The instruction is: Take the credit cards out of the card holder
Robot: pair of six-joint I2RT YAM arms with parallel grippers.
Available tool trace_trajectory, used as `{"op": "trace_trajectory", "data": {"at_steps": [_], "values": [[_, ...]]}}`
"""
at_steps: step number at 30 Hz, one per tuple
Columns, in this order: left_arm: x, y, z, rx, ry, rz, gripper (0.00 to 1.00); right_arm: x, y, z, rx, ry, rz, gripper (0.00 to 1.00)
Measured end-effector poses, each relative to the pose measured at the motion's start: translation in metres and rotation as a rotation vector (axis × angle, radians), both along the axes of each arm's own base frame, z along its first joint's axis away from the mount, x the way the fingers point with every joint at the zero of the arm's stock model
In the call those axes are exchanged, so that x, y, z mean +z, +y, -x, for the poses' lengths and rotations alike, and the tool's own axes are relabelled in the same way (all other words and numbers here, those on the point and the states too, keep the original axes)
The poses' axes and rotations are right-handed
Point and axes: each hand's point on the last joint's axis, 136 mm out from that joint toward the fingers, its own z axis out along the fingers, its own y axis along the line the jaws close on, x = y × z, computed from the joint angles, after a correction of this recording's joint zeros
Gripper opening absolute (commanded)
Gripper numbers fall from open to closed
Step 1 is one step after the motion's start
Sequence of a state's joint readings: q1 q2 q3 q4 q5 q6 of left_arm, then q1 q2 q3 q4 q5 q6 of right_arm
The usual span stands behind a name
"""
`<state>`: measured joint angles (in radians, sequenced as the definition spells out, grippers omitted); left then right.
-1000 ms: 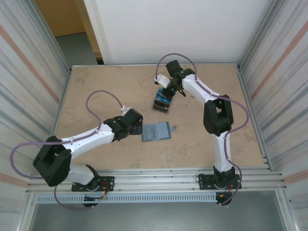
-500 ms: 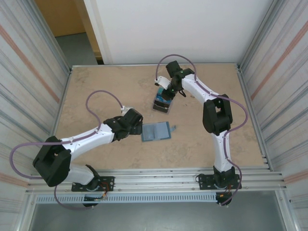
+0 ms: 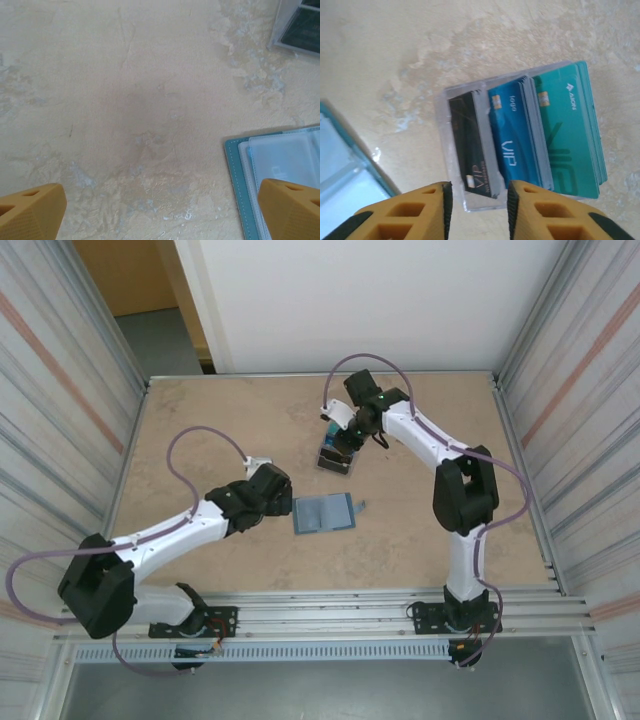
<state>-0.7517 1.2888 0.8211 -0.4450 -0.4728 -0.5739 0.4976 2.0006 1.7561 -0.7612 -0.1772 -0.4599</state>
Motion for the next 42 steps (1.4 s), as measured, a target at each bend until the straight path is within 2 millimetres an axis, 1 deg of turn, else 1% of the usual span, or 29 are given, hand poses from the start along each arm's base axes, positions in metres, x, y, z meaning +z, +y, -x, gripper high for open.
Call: {"op": "trace_trajectory", "data": {"at_steps": [3,6,9,11,12,13,14,20,24,26,30,32,35,38,40,42], "values": [[0.005,0.006,0.002,0.019,-0.023,0.013,0.99,0.011,0.007,0.015,-0.021,-0.027,-0.01,0.45],[0.007,0.015,0.005,0.039,-0.043,0.026,0.99,0.016,0.013,0.031,-0.044,-0.054,-0.009,0.47],[0.011,0.023,0.008,0.06,-0.062,0.043,0.99,0.016,0.019,0.057,-0.059,-0.069,-0.007,0.5],[0.015,0.027,0.008,0.071,-0.078,0.056,0.99,0.02,0.023,0.076,-0.069,-0.079,-0.024,0.55],[0.017,0.028,0.008,0.074,-0.086,0.062,0.99,0.023,0.024,0.083,-0.077,-0.084,-0.039,0.63],[0.02,0.031,0.008,0.081,-0.096,0.067,0.99,0.029,0.025,0.09,-0.093,-0.091,-0.064,0.93],[0.022,0.032,0.009,0.083,-0.103,0.071,0.99,0.035,0.024,0.095,-0.108,-0.102,-0.092,0.99],[0.028,0.039,0.014,0.091,-0.132,0.089,0.99,0.081,0.012,0.128,-0.168,-0.191,-0.266,0.99],[0.029,0.044,0.019,0.093,-0.141,0.098,0.99,0.105,0.009,0.146,-0.185,-0.218,-0.37,0.99],[0.031,0.045,0.021,0.094,-0.148,0.104,0.99,0.115,0.007,0.15,-0.212,-0.212,-0.413,0.99],[0.034,0.048,0.023,0.1,-0.162,0.115,0.99,0.125,0.008,0.146,-0.257,-0.191,-0.423,0.99],[0.034,0.049,0.024,0.103,-0.163,0.117,0.99,0.125,0.012,0.144,-0.263,-0.195,-0.412,0.99],[0.032,0.051,0.026,0.108,-0.164,0.122,0.99,0.115,0.023,0.15,-0.239,-0.171,-0.394,0.99],[0.034,0.054,0.028,0.117,-0.17,0.127,0.99,0.096,0.038,0.155,-0.22,-0.126,-0.364,0.99],[0.036,0.057,0.029,0.125,-0.179,0.126,0.99,0.077,0.047,0.159,-0.207,-0.094,-0.325,0.99],[0.039,0.061,0.03,0.134,-0.186,0.123,0.99,0.06,0.056,0.161,-0.194,-0.062,-0.289,0.93]]}}
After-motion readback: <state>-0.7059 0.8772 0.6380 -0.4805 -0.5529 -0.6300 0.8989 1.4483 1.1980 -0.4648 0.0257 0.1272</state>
